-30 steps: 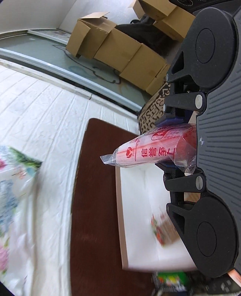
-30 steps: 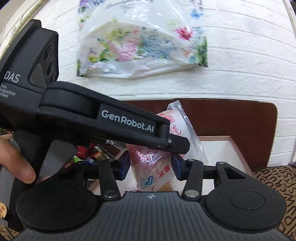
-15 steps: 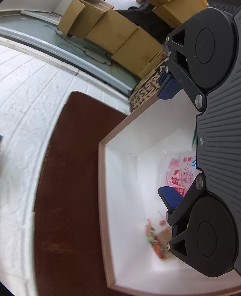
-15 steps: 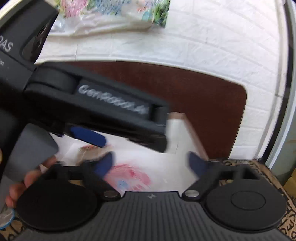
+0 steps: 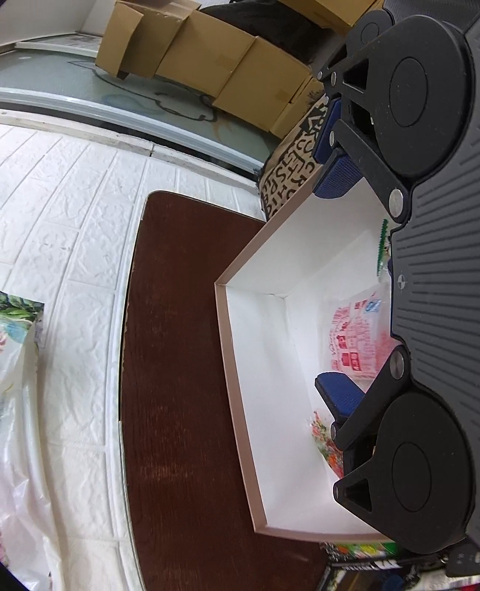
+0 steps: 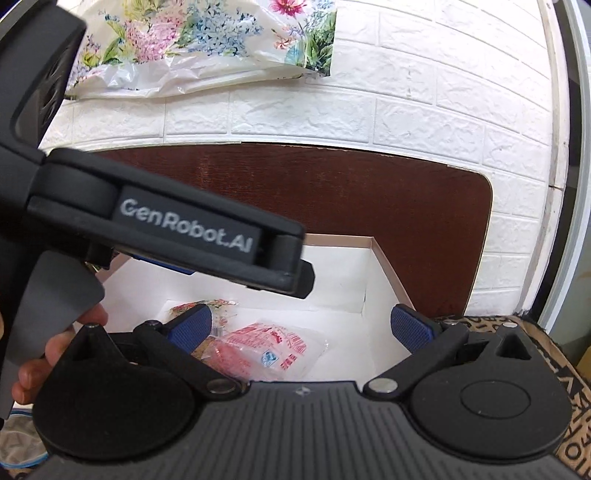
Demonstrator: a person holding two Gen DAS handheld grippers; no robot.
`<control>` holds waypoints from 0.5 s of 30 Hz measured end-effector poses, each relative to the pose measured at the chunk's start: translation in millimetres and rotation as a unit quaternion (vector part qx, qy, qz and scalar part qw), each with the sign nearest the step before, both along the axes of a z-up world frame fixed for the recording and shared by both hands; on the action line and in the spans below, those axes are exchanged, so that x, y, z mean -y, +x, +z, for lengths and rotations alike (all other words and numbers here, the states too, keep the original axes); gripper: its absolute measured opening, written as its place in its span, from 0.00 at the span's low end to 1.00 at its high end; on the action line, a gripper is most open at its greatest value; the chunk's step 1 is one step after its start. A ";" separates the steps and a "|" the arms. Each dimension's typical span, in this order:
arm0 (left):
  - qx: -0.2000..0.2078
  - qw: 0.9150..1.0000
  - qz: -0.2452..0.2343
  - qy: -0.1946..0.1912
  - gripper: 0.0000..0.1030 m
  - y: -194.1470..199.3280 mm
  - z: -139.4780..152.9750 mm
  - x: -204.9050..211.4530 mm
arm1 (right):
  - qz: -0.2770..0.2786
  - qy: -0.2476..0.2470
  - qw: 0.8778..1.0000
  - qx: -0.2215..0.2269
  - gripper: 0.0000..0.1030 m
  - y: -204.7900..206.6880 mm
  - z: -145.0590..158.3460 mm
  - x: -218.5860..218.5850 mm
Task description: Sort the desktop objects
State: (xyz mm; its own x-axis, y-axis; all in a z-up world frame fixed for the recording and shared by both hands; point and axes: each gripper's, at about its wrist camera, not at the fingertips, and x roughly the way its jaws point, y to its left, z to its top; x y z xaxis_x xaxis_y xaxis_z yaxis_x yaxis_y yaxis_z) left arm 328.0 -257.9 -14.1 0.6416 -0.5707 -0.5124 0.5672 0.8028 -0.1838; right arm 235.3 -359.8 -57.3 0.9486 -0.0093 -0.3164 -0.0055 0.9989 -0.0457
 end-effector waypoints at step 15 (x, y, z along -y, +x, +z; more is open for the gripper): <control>0.056 0.994 0.065 0.067 1.00 -139.5 7.1 -64.9 | 0.016 0.005 1.000 -0.012 1.00 -86.1 9.6 -28.4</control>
